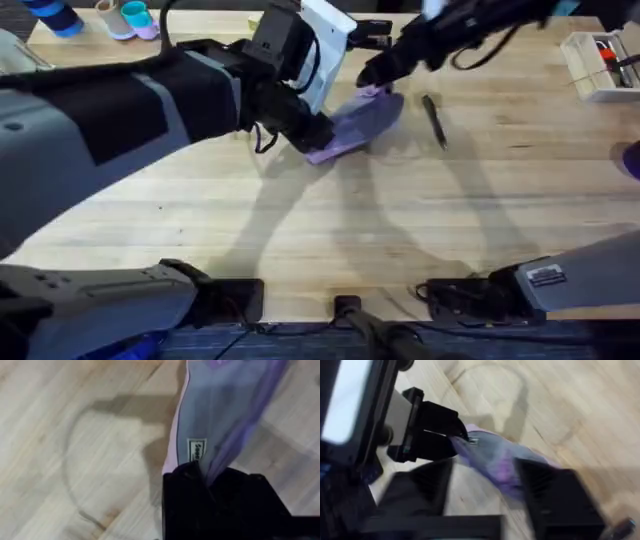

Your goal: Unzip the bag, pick up the pens from the table one at a time and place them inside, then zip the bag closed.

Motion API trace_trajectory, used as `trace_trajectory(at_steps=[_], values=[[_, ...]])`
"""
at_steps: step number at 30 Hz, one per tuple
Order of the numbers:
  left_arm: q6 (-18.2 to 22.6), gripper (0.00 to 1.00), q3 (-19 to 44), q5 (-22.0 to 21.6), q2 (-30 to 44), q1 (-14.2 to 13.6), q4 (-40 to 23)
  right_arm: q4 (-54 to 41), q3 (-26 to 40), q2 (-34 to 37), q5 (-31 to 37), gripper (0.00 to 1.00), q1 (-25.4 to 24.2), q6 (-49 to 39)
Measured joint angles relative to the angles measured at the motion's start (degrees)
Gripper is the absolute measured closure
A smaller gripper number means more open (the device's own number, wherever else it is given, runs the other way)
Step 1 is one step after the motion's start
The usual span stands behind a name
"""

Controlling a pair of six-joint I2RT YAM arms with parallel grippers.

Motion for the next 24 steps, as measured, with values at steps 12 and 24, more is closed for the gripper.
trace_trajectory(at_steps=[12, 24], values=[[0.09, 0.957, 0.26, -0.23, 0.02, -0.15, 0.34, 0.02, 0.00, -7.70, -3.37, 0.005, -8.36, -0.01], [0.09, 0.957, 0.26, -0.24, 0.00, -0.15, 0.34, -0.26, 0.00, -7.55, -4.15, 0.005, -8.36, 1.13]])
